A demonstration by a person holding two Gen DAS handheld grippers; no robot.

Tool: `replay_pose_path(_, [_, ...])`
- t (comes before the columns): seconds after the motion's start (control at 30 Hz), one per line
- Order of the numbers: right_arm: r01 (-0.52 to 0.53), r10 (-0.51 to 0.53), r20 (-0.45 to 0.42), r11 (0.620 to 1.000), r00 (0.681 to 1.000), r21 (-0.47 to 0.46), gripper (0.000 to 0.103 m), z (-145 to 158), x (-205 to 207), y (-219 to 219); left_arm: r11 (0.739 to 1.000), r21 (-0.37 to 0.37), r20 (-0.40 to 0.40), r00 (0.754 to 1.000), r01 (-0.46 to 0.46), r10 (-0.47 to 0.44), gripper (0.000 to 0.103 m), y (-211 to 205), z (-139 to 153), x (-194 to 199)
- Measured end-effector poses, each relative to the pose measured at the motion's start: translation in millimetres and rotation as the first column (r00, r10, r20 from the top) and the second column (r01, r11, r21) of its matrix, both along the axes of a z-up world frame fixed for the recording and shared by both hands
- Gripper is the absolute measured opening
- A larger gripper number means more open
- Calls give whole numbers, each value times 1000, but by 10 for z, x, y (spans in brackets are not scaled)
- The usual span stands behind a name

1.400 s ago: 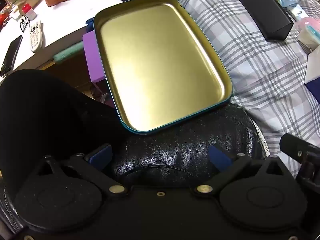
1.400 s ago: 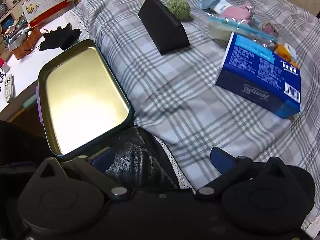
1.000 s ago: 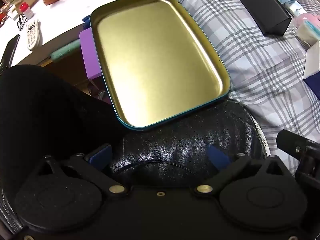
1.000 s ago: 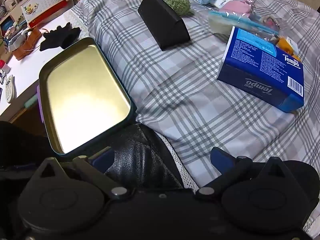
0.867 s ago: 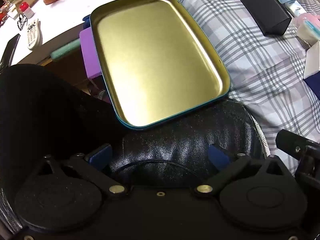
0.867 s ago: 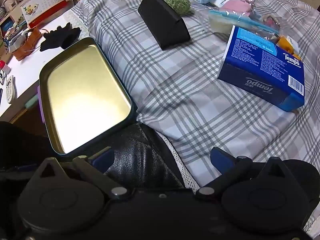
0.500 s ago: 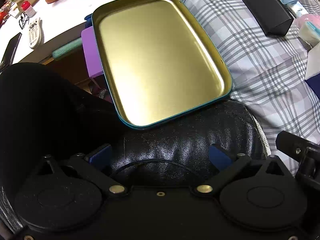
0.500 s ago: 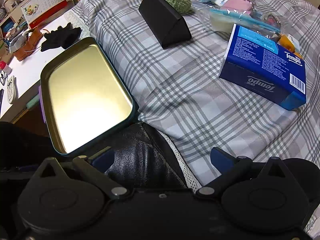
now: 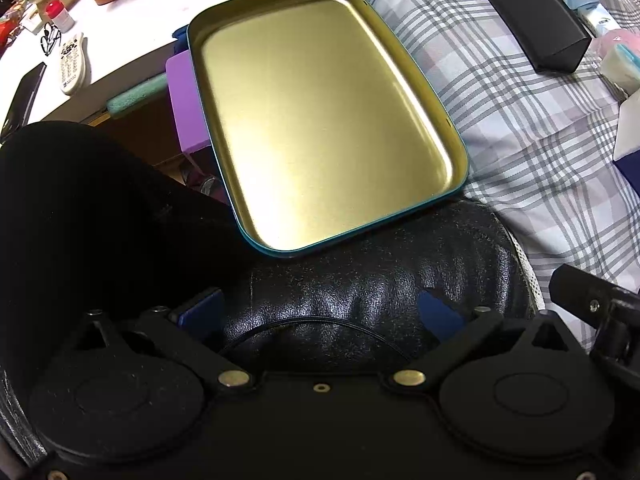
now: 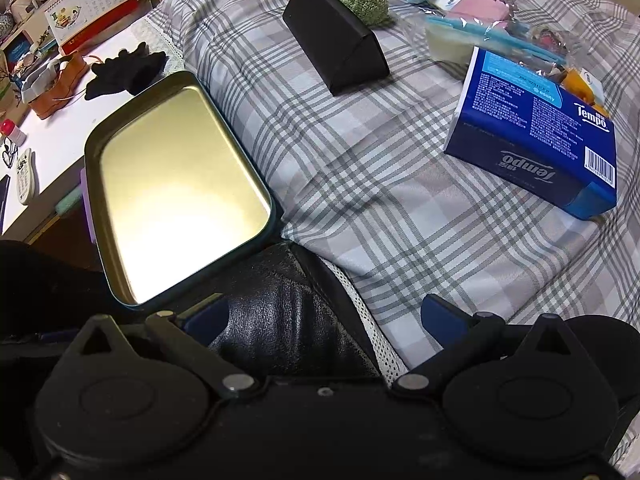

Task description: Organize soft objects

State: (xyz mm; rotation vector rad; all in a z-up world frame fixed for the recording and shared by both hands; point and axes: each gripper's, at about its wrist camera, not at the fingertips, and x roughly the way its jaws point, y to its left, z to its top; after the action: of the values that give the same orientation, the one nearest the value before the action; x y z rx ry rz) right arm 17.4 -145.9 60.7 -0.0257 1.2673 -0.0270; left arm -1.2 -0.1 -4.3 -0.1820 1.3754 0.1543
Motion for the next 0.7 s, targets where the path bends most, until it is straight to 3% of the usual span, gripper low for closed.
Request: replay_pose_path(0.7, [0,0,-7,1000,1000,1,103,-15,20,-8,1000,6,-4,1000,0,0,99,-17,-19,-17])
